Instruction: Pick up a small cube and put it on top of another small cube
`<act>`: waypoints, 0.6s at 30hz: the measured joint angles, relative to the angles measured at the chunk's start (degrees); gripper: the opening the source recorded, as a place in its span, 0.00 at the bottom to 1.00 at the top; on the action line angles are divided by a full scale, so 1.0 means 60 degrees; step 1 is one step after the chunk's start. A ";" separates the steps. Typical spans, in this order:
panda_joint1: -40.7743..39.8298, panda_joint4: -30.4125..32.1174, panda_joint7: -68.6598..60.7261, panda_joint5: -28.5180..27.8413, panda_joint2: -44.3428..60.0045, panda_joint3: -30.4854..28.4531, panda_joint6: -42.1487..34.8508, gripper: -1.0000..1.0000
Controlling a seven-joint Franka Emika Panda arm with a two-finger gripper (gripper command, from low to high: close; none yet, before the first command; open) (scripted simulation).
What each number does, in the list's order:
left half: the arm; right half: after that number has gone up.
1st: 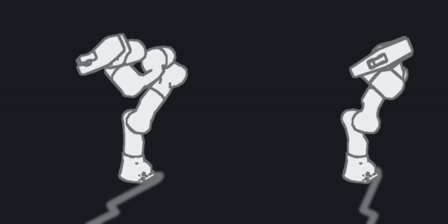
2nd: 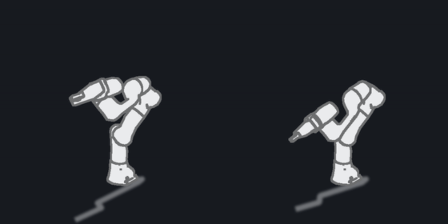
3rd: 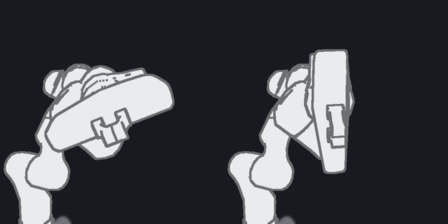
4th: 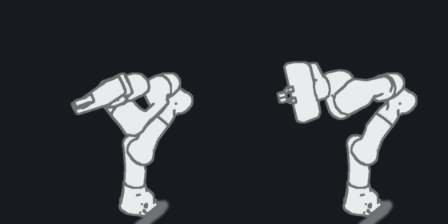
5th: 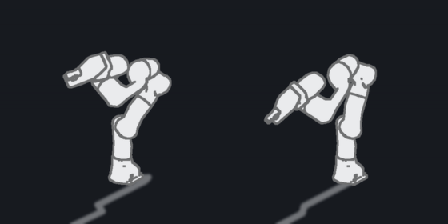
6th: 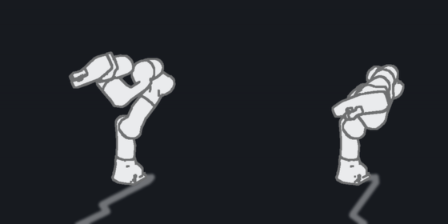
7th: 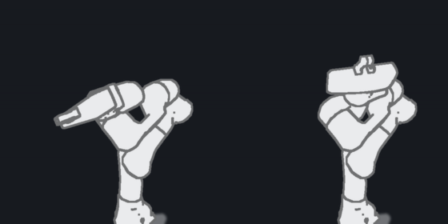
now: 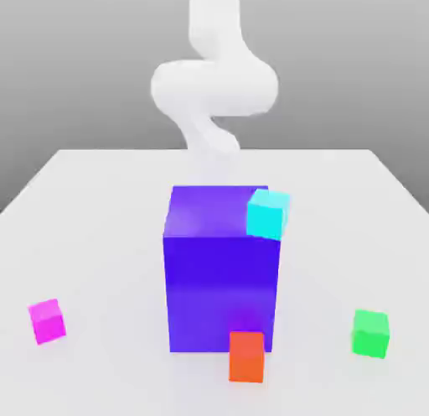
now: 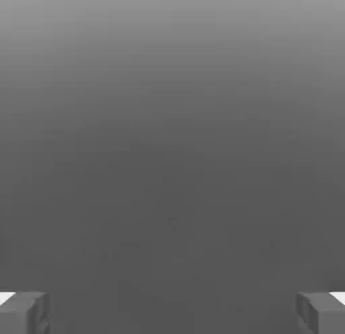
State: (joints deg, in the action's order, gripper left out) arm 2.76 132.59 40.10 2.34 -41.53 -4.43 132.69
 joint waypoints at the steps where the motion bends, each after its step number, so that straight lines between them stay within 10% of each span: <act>1: 0.0201 0.0059 -0.0414 0.0170 0.0306 -0.0324 0.0067 0.50; 18: 0.2133 0.0957 -0.7636 0.3838 0.5249 -0.4459 0.1044 0.50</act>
State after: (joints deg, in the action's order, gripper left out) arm 15.56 138.33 -5.71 25.36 -10.04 -31.18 138.95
